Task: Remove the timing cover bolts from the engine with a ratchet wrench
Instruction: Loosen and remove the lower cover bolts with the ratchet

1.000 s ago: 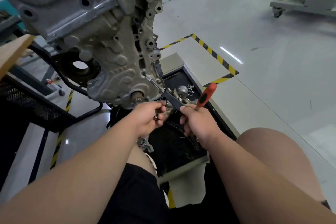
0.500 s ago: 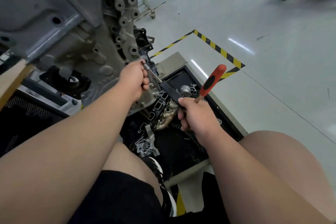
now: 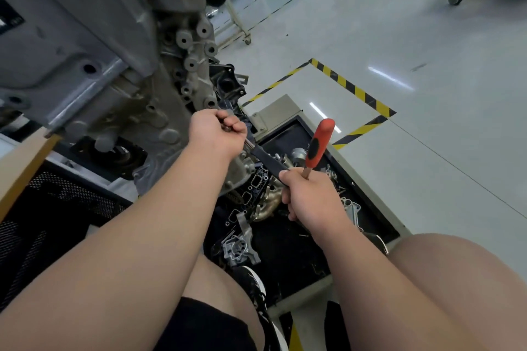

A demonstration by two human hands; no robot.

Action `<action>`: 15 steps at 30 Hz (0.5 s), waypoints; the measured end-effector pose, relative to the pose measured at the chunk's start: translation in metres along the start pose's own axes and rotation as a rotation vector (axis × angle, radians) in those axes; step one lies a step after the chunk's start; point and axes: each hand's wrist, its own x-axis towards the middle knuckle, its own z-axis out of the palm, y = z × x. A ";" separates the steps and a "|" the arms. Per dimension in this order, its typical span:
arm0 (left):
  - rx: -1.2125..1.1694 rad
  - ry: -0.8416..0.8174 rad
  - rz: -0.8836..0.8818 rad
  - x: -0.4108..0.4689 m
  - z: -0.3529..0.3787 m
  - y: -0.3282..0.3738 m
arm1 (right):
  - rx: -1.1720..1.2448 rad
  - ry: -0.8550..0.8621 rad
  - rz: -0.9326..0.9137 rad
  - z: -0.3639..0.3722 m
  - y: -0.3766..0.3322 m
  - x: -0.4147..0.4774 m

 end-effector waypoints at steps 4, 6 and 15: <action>-0.116 -0.035 -0.011 -0.006 -0.003 -0.001 | -0.032 0.021 -0.020 -0.002 -0.001 -0.001; -0.183 -0.068 -0.021 -0.009 -0.007 0.000 | -0.049 0.039 -0.028 -0.003 -0.001 -0.002; 0.021 -0.057 -0.067 -0.023 -0.039 0.012 | -0.111 0.039 -0.024 0.004 -0.014 -0.016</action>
